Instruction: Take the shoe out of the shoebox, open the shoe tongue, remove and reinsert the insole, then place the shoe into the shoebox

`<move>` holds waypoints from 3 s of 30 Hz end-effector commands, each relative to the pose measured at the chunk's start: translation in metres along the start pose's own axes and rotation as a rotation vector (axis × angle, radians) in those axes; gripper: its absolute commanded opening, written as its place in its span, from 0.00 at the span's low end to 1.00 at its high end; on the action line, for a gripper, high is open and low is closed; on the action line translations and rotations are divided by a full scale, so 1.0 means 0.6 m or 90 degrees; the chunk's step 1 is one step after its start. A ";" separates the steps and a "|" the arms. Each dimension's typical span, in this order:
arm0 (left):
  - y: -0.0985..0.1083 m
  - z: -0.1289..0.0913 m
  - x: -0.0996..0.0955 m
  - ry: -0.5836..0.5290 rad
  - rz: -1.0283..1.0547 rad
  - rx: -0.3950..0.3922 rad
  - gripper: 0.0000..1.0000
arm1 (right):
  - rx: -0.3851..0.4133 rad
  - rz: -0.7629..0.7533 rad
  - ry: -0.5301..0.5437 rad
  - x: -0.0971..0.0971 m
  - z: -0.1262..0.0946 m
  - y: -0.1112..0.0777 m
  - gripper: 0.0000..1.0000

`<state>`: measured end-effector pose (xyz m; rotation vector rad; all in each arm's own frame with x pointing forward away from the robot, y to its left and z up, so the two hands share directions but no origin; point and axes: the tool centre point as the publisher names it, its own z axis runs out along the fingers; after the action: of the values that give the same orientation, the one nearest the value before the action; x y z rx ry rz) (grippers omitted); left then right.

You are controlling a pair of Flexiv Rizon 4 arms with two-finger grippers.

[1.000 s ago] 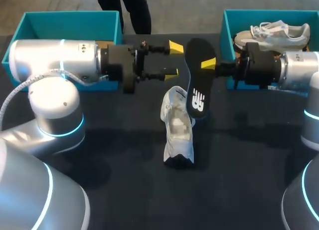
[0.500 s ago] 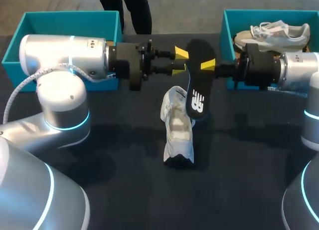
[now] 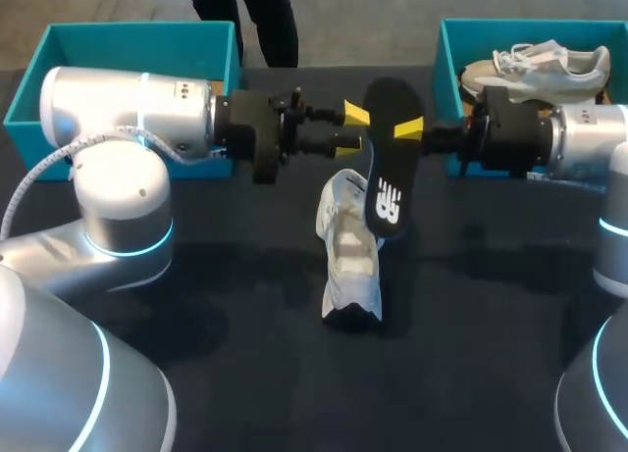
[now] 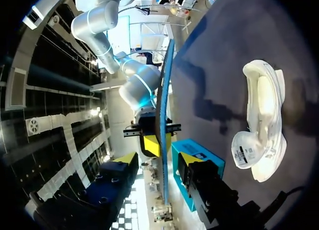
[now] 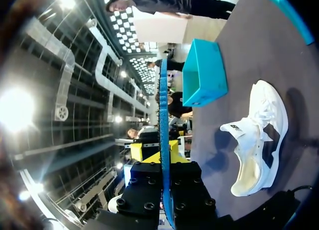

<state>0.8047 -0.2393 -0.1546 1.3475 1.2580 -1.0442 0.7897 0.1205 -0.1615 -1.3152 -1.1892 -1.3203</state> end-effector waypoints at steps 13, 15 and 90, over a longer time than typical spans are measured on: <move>0.025 0.044 0.010 -0.012 -0.009 -0.029 0.49 | 0.010 0.004 0.003 0.001 0.010 -0.008 0.00; 0.026 0.047 0.009 -0.012 -0.009 -0.031 0.49 | 0.013 0.004 0.004 0.001 0.011 -0.009 0.00; 0.037 0.042 0.025 -0.026 -0.051 -0.065 0.00 | -0.054 0.045 -0.081 -0.043 -0.071 -0.042 1.00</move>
<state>0.8287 -0.2616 -0.1711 1.2000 1.3263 -1.0438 0.7654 0.0824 -0.1895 -1.4983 -1.1730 -1.2627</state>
